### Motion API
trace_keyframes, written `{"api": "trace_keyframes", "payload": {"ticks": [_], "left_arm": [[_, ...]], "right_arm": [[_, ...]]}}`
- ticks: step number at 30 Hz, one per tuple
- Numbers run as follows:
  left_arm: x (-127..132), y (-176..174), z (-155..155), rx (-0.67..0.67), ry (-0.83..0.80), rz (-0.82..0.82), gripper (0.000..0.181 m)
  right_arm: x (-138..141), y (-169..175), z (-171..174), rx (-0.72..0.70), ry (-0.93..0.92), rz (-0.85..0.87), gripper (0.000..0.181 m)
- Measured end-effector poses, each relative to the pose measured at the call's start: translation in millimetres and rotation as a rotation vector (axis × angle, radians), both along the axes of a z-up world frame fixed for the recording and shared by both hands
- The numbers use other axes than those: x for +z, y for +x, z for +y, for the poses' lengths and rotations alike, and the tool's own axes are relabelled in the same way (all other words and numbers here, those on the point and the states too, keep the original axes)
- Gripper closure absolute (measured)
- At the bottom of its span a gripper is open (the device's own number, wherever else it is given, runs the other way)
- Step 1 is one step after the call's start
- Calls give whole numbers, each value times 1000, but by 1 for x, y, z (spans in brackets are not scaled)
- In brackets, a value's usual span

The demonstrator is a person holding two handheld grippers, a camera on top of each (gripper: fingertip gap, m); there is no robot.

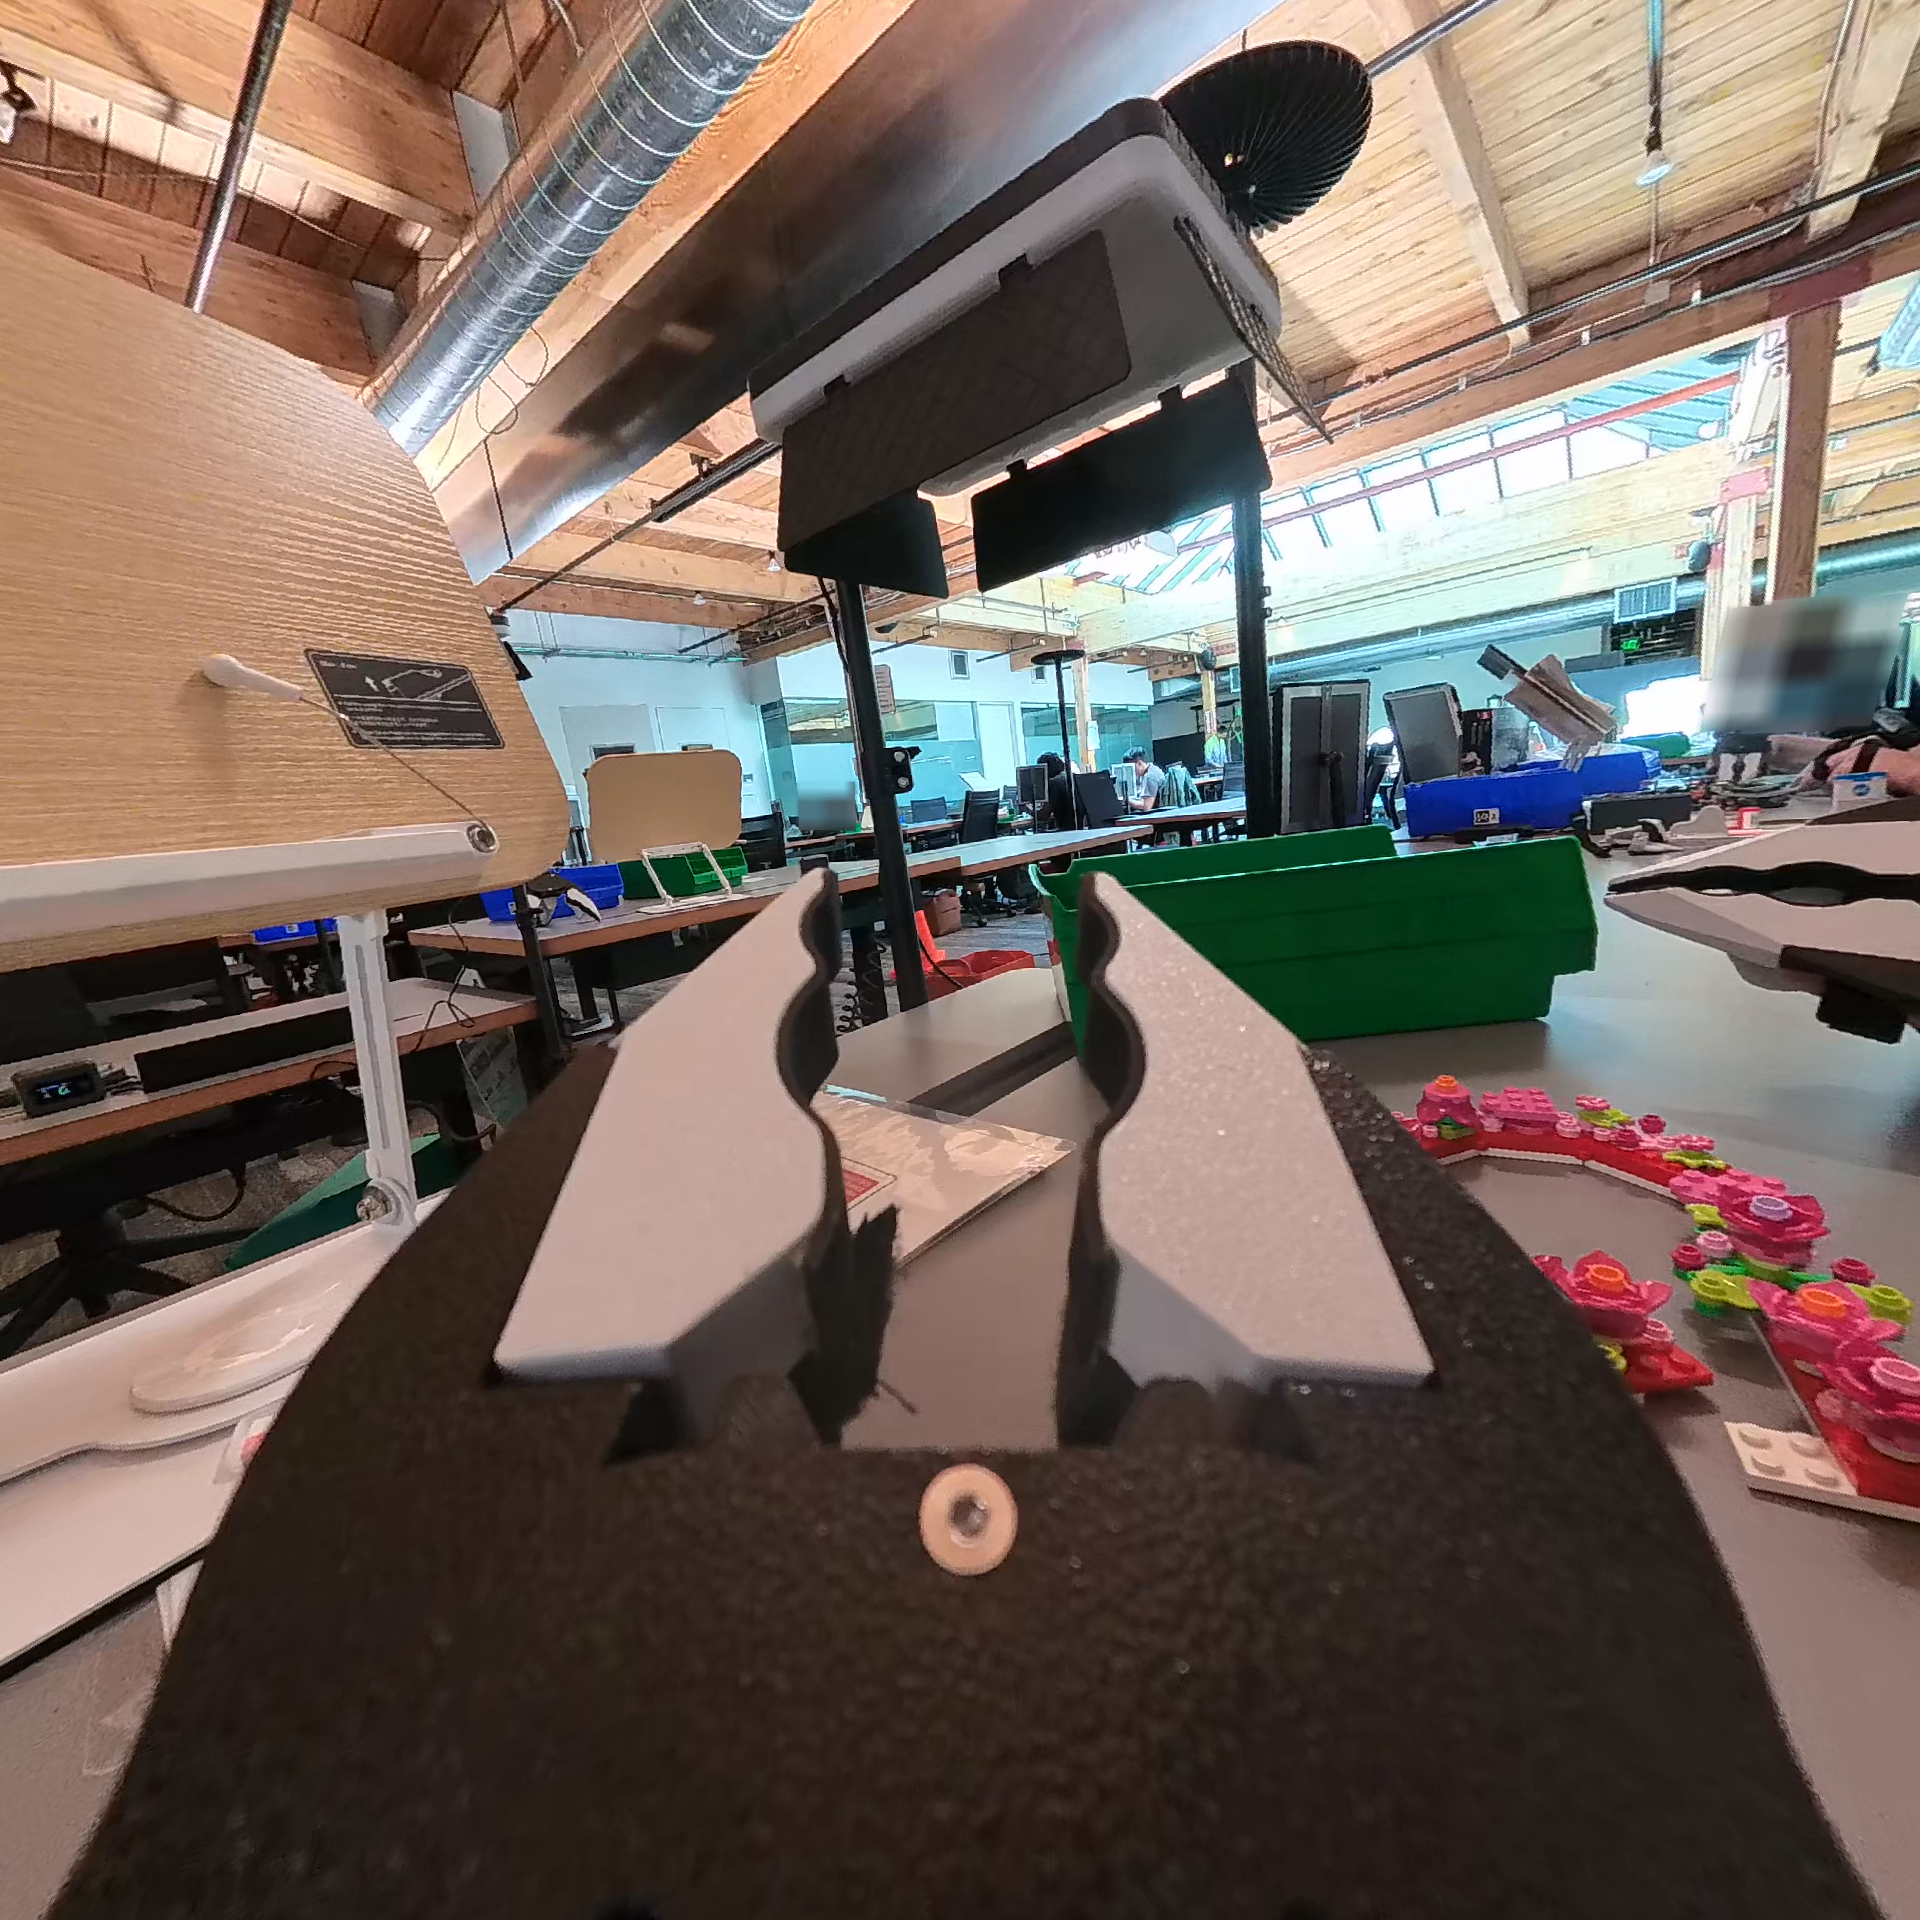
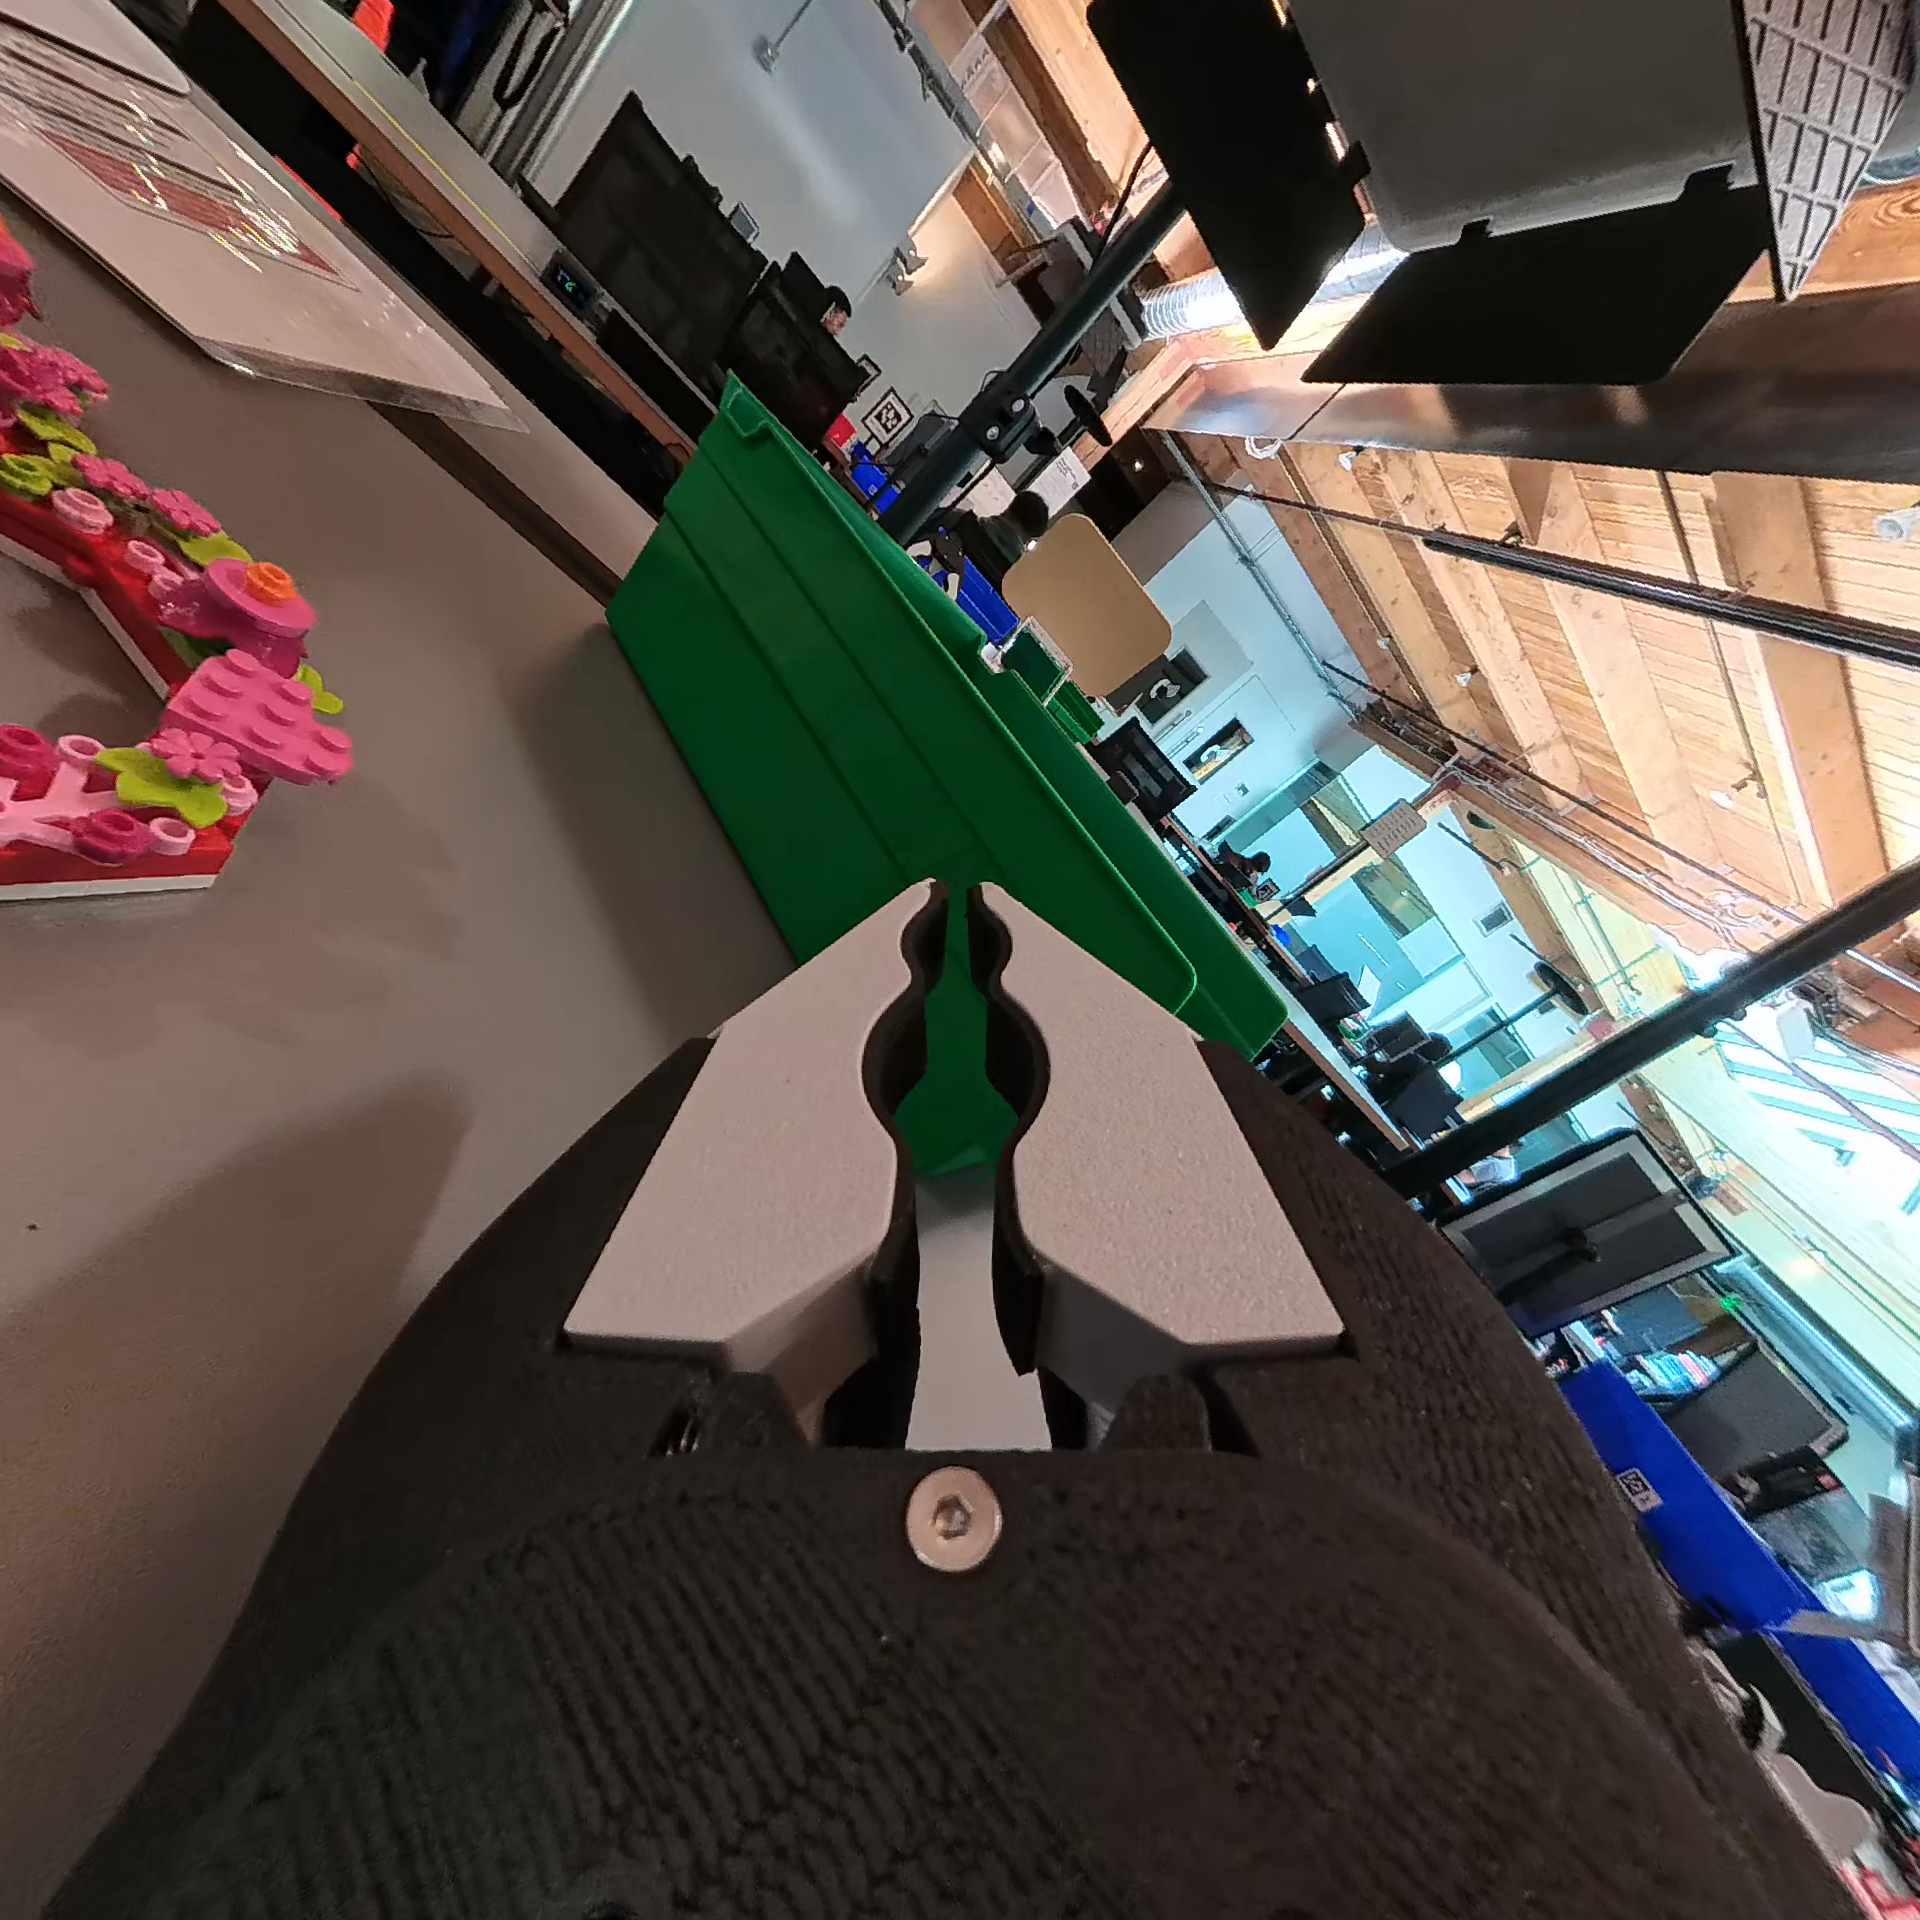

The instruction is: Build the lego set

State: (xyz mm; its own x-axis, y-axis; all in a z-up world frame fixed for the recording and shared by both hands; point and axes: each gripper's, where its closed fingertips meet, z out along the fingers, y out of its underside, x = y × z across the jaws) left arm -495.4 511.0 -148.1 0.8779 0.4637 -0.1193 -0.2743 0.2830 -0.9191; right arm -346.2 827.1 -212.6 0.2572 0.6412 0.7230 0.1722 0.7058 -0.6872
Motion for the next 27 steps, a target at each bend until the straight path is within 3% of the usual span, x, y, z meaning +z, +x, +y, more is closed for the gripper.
{"api": "trace_keyframes", "payload": {"ticks": [1,27], "left_arm": [[0,0,0,0,1,-1,138],[-2,-2,0,0,-8,-10,136]], "right_arm": [[0,0,0,1,-1,0,181],[-2,0,-2,13,2,-5,180]]}}
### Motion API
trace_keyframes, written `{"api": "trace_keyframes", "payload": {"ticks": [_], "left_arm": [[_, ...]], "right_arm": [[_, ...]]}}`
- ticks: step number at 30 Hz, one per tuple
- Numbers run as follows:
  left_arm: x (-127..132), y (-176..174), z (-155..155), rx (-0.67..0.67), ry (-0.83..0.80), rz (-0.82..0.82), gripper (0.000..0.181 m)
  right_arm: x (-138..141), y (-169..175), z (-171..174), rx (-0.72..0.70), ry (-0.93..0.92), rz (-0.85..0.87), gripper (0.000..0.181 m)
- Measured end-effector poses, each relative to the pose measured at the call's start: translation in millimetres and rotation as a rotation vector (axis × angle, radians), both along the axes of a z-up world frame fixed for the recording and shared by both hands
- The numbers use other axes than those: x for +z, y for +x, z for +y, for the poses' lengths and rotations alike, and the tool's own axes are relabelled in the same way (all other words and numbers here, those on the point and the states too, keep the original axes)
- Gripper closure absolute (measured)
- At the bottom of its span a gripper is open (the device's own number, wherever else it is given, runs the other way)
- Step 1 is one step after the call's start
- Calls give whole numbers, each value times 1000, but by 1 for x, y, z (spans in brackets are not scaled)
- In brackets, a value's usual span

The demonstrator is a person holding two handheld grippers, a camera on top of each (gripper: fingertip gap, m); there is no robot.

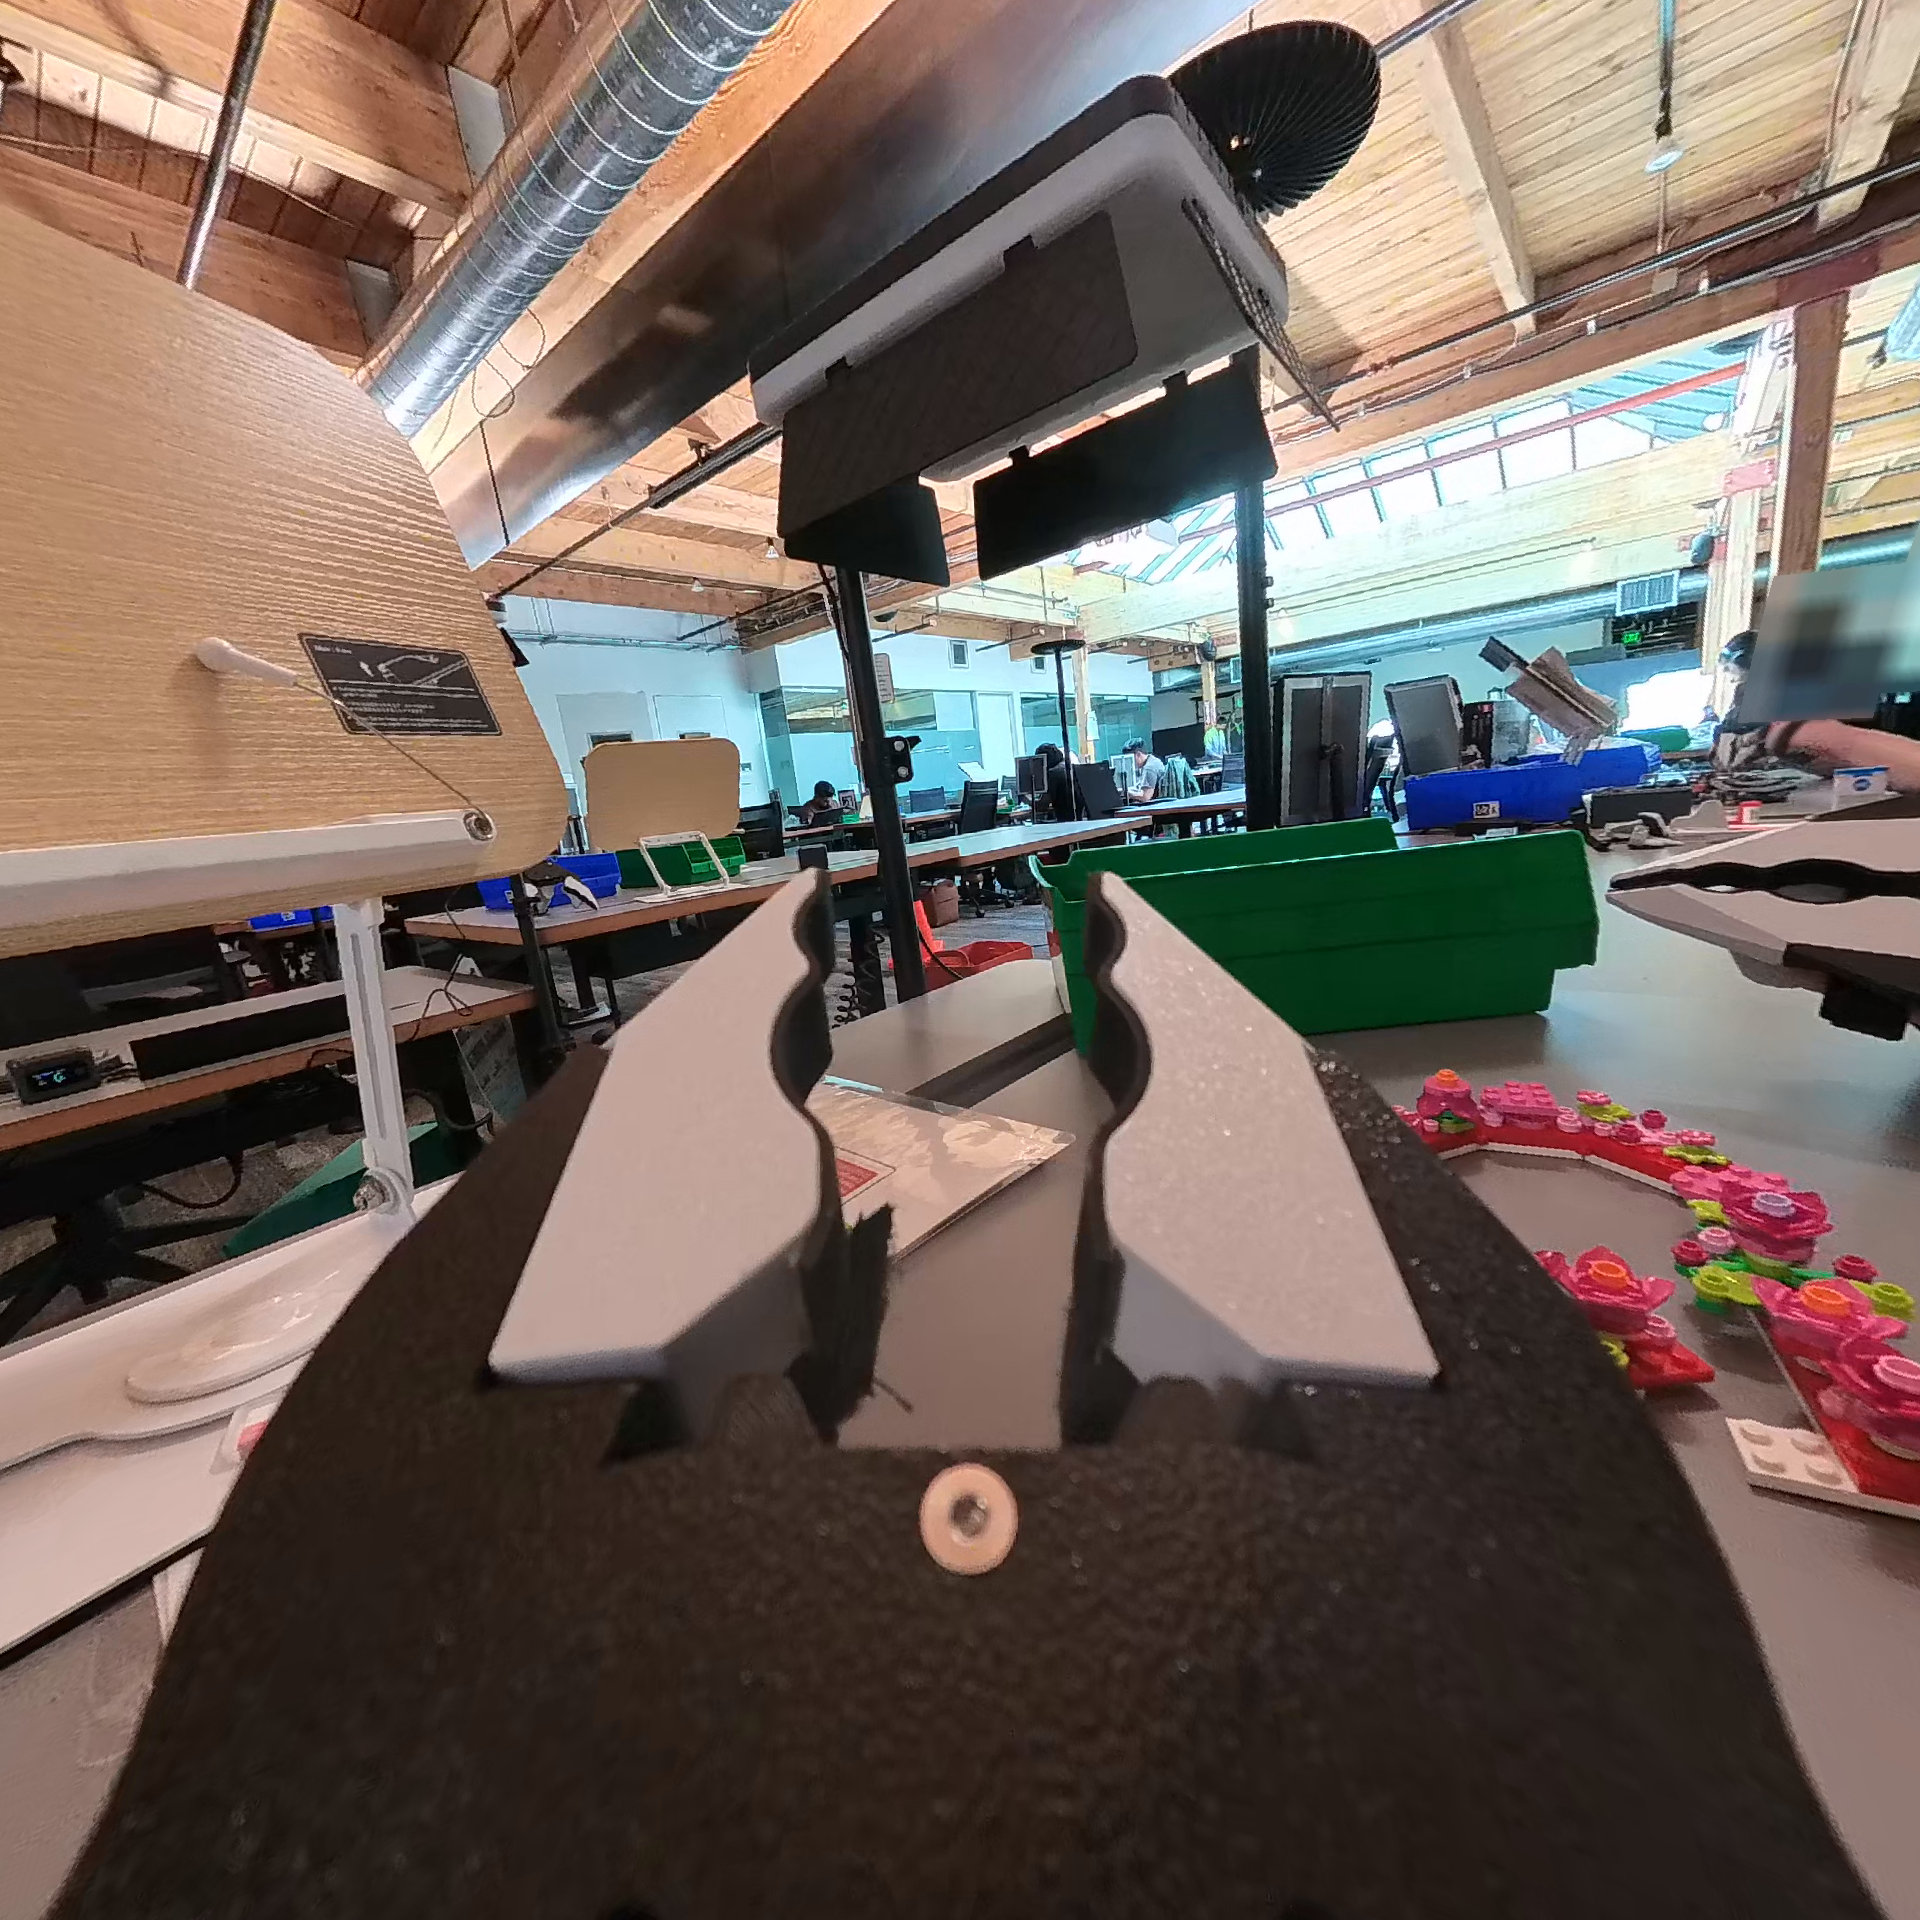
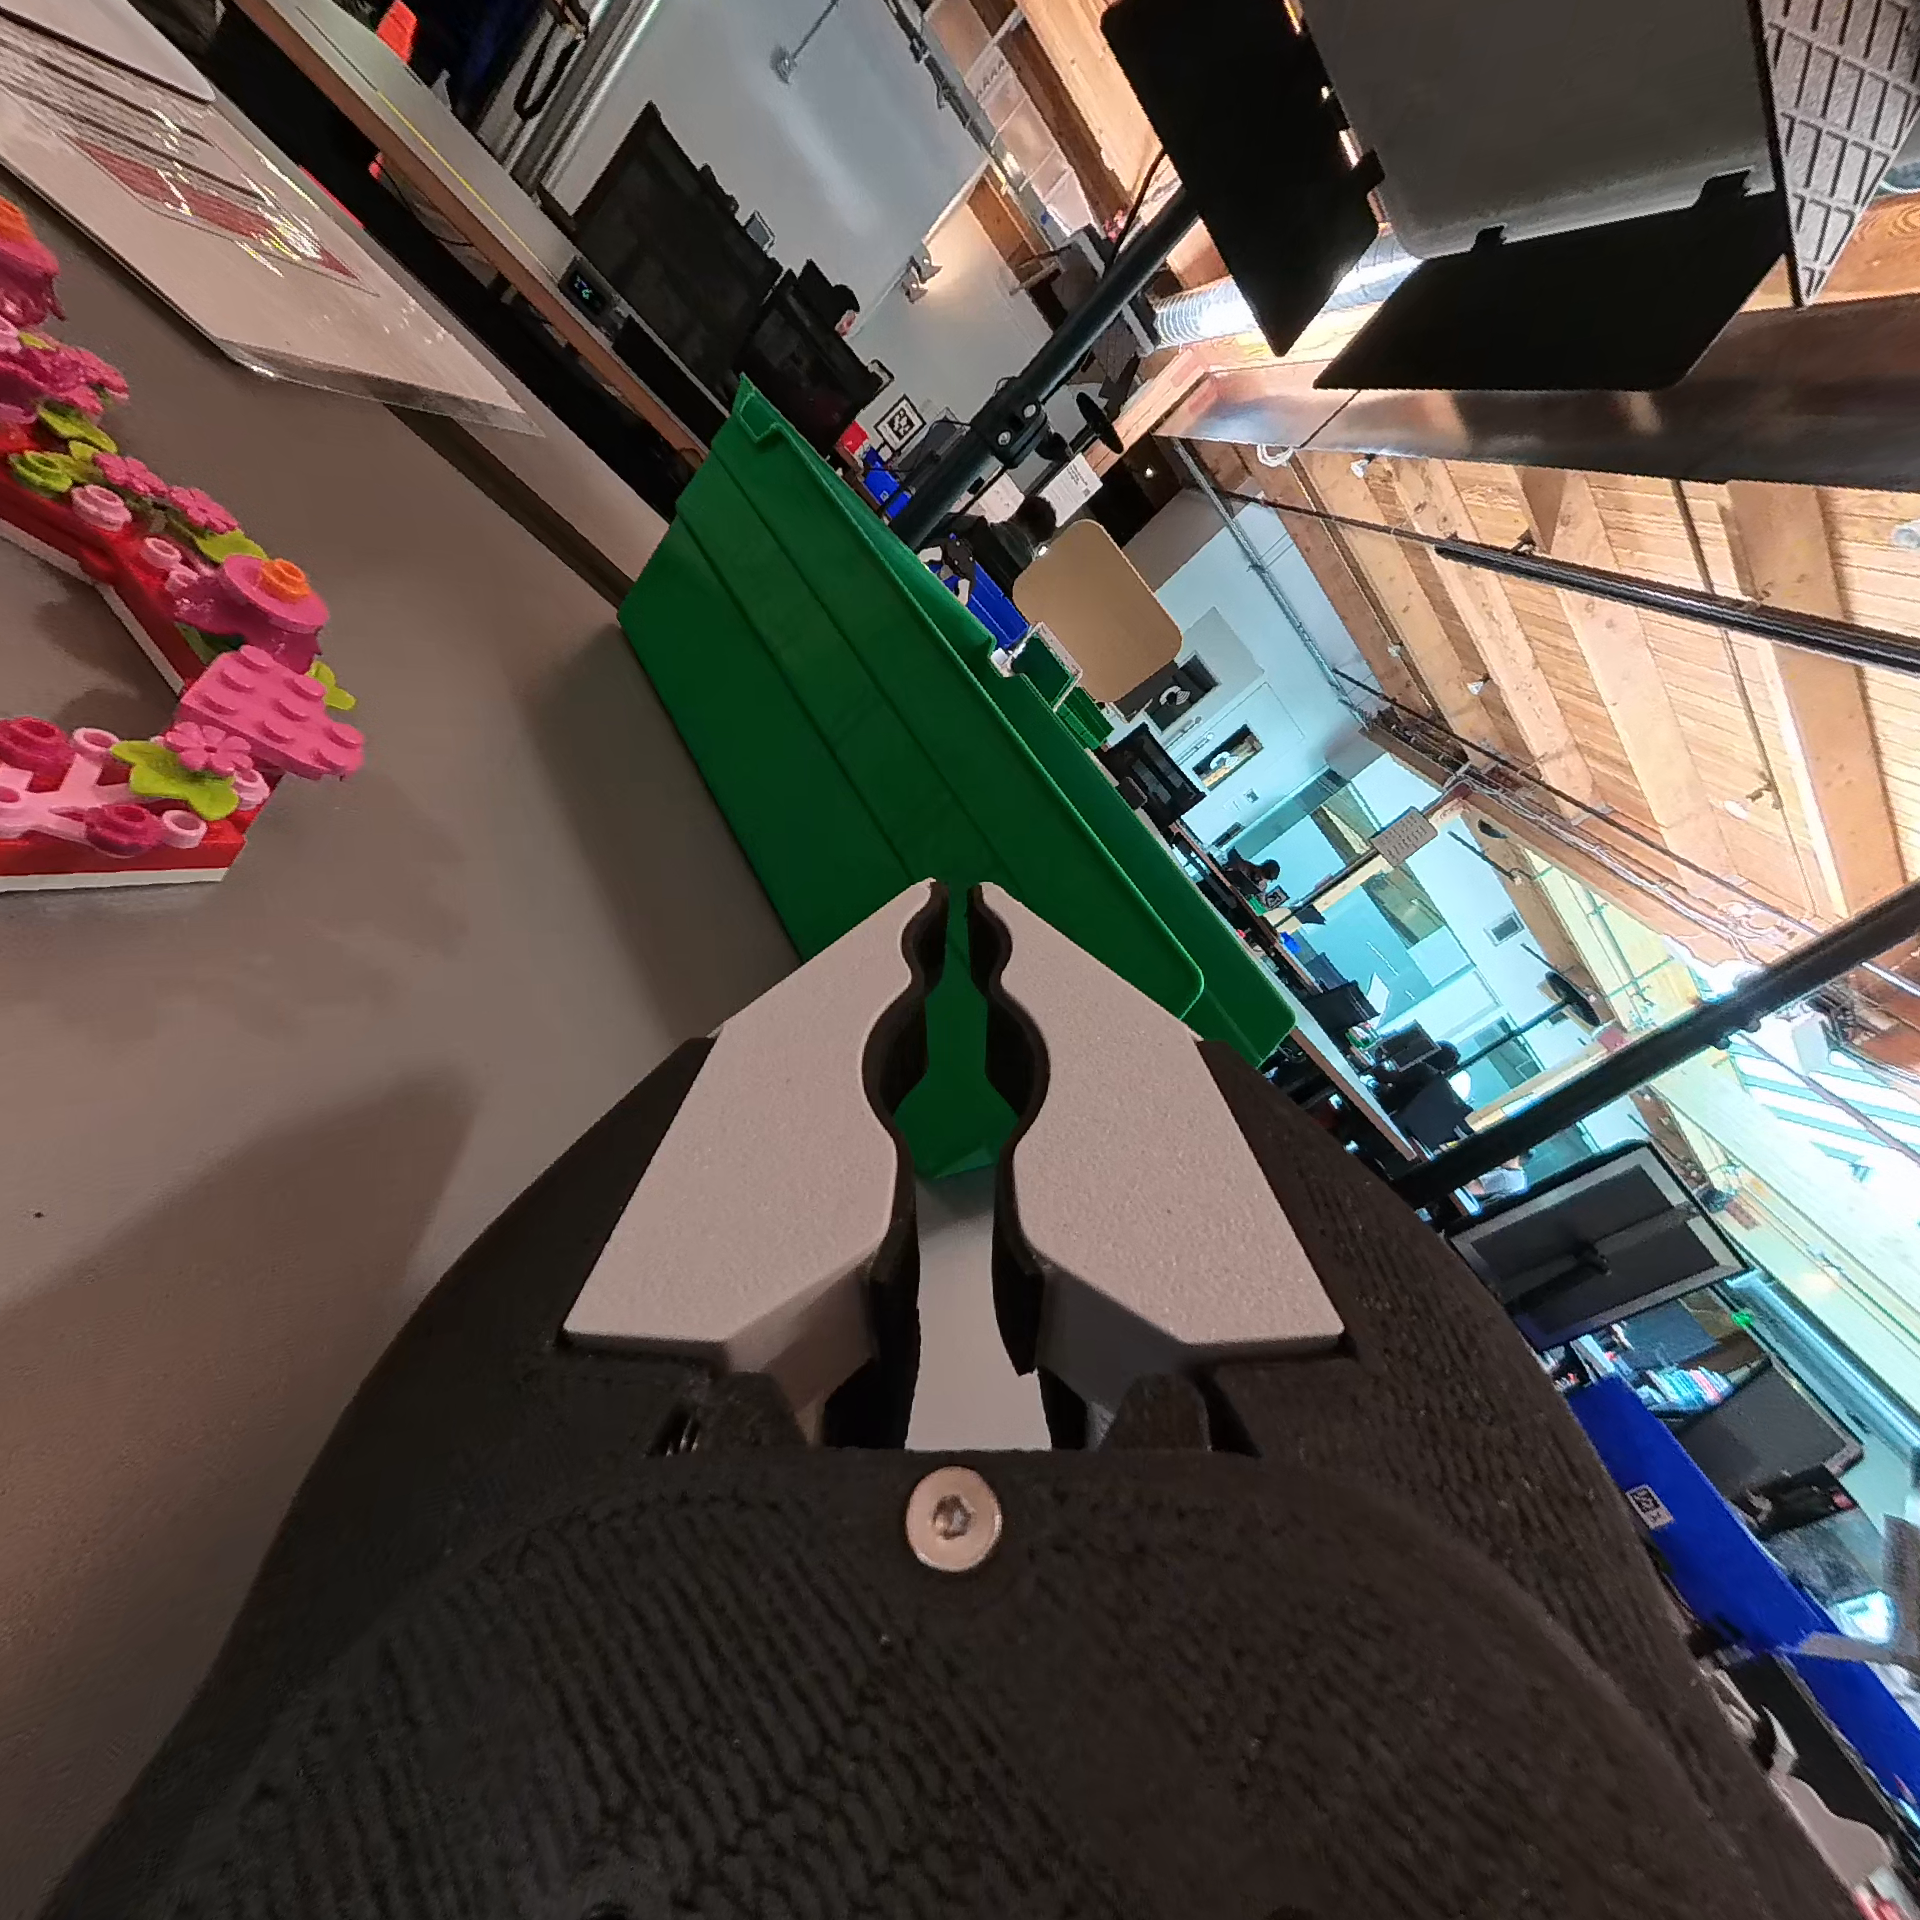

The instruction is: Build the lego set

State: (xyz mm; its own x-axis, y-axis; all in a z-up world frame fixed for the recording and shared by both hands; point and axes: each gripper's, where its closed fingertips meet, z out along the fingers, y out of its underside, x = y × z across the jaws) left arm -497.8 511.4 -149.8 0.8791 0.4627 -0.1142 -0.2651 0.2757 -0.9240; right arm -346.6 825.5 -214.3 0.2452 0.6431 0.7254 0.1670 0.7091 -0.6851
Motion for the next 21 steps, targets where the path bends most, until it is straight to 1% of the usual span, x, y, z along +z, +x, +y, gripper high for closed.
{"api": "trace_keyframes", "payload": {"ticks": [7,9,11,13,14,15,17,18,19,20,21], "left_arm": [[0,0,0,-1,-3,1,136],[0,0,0,0,-2,1,137],[0,0,0,0,-1,0,137],[0,-1,0,2,1,-1,137],[0,-1,0,2,1,-1,137],[0,-1,0,3,1,-1,137],[0,-1,0,4,1,-1,138],[0,-1,0,4,2,-2,138],[0,-1,0,5,3,-2,138],[0,-1,0,4,3,-2,138],[0,-1,0,4,2,-3,138]], "right_arm": [[0,1,-1,5,-10,-1,180],[3,4,-4,20,-24,18,176],[9,10,-8,36,-74,43,167],[10,15,-21,95,-208,19,161],[8,16,-35,154,-307,-22,156],[2,19,-57,249,-423,-95,154],[-9,32,-109,451,-651,-257,136],[-15,43,-137,562,-739,-361,135],[-21,53,-159,642,-791,-439,132],[-28,60,-175,688,-798,-501,132],[-36,63,-184,690,-777,-553,134]]}}
